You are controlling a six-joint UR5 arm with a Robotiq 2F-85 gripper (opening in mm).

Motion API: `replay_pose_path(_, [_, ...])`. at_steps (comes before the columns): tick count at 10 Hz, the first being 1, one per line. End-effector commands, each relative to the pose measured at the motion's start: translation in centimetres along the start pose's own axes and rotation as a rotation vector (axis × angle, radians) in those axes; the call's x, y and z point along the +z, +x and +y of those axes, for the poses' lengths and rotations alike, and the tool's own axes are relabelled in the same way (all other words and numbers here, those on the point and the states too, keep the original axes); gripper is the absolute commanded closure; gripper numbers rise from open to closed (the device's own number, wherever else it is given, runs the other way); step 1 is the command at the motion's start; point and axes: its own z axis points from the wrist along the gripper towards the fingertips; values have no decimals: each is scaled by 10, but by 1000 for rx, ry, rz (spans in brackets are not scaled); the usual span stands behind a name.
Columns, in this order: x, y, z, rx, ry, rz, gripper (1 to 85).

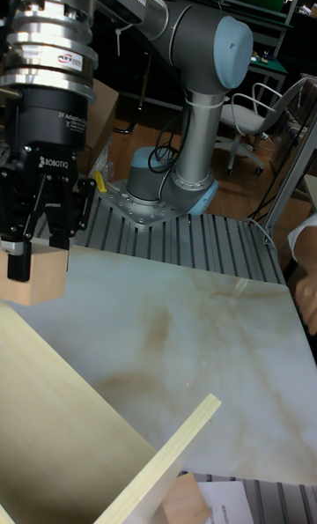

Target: Put the object on the shelf

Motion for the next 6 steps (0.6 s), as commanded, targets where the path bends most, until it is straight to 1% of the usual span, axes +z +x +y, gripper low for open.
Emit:
replay_pose_path(1, [-2, 10, -6, 38, 24, 35, 843])
replay_pose_path(2, [-3, 14, -14, 20, 54, 51, 843])
replay_pose_path(3, [-3, 14, -15, -3, 55, 51, 843])
replay_pose_path(4, [-1, 16, -20, -30, 50, 51, 843])
replay_pose_path(5, [1, 18, -27, -43, 35, 49, 843])
replay_pose_path(6, [3, 18, -29, -45, 28, 46, 843])
